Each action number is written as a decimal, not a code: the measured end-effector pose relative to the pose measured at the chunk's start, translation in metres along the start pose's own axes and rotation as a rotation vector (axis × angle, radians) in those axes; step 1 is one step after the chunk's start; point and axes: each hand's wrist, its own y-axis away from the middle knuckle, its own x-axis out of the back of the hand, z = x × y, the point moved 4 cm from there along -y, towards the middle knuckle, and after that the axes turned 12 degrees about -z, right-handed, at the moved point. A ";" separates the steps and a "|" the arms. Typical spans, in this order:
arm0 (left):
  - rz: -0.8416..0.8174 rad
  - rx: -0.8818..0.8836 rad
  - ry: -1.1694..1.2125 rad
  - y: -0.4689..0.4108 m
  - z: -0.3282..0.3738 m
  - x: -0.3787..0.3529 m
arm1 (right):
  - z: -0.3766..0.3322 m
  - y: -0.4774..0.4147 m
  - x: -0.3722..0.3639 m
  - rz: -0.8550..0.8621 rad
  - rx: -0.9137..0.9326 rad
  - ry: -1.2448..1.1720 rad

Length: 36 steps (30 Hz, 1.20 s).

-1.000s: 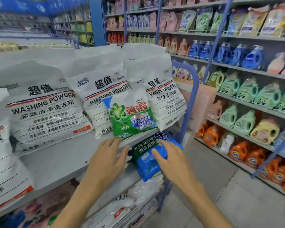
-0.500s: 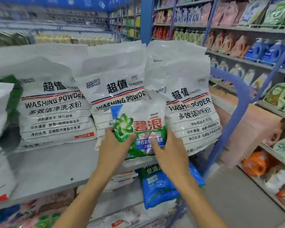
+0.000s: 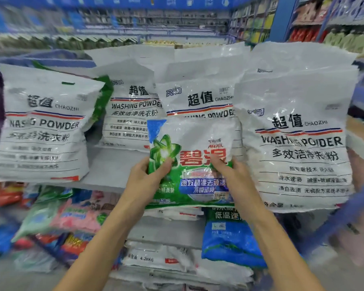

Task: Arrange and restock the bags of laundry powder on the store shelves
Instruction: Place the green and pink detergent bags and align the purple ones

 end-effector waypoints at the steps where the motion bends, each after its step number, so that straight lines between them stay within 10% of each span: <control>1: 0.026 -0.023 0.007 0.009 0.005 0.003 | -0.001 -0.001 -0.006 -0.039 -0.010 -0.038; 17: 0.545 -0.066 0.154 0.121 0.010 0.141 | 0.001 0.002 -0.181 -0.376 -0.130 -0.229; 36: 0.772 -0.141 0.263 0.278 0.017 0.441 | 0.029 0.017 -0.538 -0.580 -0.192 -0.261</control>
